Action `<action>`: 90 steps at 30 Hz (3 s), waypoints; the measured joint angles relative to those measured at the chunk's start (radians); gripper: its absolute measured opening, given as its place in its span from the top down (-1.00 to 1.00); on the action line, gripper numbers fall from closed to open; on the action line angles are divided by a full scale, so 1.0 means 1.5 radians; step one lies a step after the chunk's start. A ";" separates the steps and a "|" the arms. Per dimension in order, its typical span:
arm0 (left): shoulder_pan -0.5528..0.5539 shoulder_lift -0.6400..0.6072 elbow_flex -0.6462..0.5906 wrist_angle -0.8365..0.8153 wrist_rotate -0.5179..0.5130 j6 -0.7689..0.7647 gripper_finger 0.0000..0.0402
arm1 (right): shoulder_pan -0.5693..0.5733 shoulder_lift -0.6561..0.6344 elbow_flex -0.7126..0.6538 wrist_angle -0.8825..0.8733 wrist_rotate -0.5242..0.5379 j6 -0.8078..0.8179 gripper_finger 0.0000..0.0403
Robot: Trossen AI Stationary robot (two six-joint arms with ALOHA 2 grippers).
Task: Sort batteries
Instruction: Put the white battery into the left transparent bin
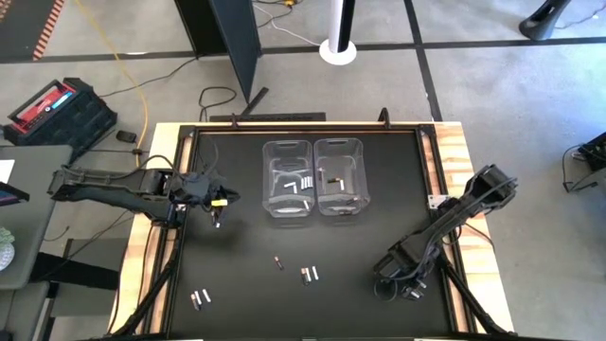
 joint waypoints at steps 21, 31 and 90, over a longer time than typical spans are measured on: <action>0.000 0.000 0.000 0.000 -0.009 -0.005 0.72 | -0.063 0.052 -0.011 0.005 -0.021 -0.095 0.74; 0.000 0.000 0.000 0.000 -0.013 -0.007 0.72 | -0.083 -0.015 -0.013 -0.023 0.083 -0.066 0.77; 0.000 0.000 0.001 -0.002 -0.006 -0.018 0.72 | -0.444 -0.043 0.346 0.249 0.499 -0.603 0.78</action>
